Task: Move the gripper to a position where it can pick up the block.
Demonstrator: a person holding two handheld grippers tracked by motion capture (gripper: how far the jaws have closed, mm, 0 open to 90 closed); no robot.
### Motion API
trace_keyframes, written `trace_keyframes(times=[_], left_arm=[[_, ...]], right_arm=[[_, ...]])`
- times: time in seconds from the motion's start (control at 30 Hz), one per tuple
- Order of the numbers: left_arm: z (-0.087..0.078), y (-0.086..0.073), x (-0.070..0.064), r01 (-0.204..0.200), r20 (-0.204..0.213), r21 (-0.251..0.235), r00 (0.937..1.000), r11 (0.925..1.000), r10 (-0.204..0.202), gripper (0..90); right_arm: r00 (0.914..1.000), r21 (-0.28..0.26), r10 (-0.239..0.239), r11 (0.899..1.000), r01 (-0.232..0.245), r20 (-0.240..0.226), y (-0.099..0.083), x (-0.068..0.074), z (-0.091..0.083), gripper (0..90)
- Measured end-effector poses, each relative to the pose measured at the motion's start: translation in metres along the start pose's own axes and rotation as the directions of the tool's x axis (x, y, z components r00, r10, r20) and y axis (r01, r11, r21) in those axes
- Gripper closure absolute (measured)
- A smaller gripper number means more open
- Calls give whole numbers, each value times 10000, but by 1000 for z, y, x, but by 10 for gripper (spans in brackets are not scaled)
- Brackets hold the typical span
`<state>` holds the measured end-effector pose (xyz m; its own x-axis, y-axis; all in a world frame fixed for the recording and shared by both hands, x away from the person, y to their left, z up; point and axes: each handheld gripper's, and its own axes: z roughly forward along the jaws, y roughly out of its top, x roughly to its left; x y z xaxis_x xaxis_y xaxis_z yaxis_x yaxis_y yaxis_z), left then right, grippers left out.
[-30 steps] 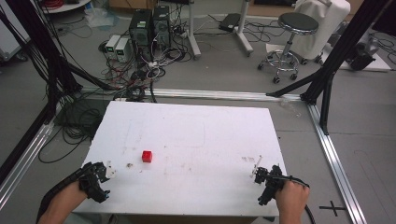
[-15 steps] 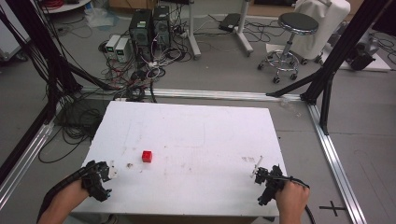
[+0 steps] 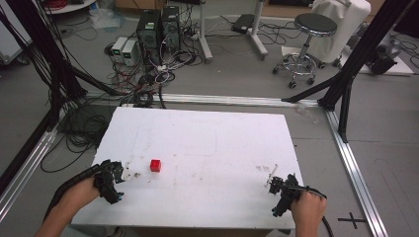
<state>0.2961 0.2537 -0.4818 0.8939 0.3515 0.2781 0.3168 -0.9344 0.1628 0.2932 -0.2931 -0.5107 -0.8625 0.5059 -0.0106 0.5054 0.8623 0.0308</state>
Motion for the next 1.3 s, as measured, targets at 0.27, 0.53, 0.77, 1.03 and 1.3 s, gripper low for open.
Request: trace_keyframes(times=[0.27,0.53,0.77,1.03,1.3], left_arm=[[-1,17,15,-1067,204,-146,9941,9942,1070,161],[1,32,25,-1591,361,-122,9865,9872,1595,158],[0,47,41,-1992,574,-77,9783,9799,1993,154],[1,62,51,-2451,692,-57,9671,9695,2449,154],[3,85,55,-2909,924,-281,9519,9563,2923,155]], right_arm=[[10000,24,35,10000,-35,-15,0,1,0,31],[9999,19,-112,9999,113,-17,2,0,1,31],[9999,43,-110,9999,110,-54,4,1,2,31],[10000,60,-75,10000,76,-61,2,1,3,31],[9999,131,-138,9998,139,-102,4,2,4,31]])
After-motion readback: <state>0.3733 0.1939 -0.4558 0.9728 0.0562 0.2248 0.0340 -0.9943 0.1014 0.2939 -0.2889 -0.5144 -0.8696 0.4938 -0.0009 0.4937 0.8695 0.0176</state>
